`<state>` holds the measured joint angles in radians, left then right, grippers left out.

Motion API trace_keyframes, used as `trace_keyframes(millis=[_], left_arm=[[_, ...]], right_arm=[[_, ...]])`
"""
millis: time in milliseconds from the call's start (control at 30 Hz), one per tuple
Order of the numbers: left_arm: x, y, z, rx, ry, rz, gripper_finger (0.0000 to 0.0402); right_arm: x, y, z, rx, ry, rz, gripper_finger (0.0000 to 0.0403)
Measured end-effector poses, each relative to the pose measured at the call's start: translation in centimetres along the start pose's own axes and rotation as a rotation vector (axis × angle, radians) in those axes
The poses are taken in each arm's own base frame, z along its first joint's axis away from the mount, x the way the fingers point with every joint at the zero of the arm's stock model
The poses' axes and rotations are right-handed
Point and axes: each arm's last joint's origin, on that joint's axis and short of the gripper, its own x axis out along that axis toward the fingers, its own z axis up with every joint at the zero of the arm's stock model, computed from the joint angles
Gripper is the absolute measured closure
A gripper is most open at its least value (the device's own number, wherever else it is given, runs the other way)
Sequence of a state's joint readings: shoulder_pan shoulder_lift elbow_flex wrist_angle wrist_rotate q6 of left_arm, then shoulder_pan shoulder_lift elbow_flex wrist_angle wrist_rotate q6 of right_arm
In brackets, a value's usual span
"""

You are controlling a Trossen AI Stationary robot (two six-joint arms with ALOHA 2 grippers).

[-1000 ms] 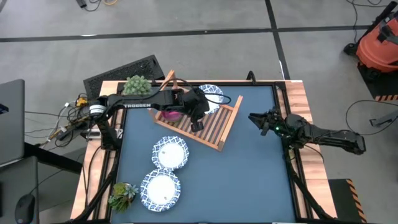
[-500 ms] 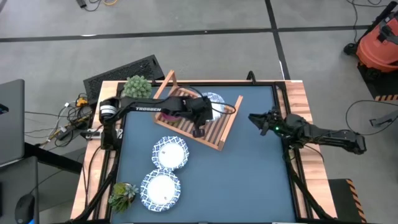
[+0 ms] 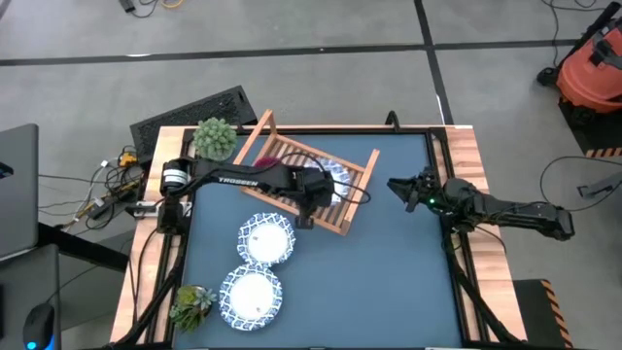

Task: Place and stack bowls onto a shelf
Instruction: Put the large white bowl on the shelf

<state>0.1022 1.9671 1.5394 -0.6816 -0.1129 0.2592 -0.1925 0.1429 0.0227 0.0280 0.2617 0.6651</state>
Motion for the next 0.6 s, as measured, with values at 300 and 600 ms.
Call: trace_keyframes(millis=[300,600], left_arm=[[1.2,-0.4,-0.2,0.008,0.034,-0.015,0.0400],[2.4,-0.7,-0.4,0.007,0.055,-0.049,0.0400]], right_arm=[[-0.8,2.4,2.8,-0.048,-0.217,0.321,0.0232],[-2.7,3.6,4.7,-0.200,-0.043,0.286,0.0232]])
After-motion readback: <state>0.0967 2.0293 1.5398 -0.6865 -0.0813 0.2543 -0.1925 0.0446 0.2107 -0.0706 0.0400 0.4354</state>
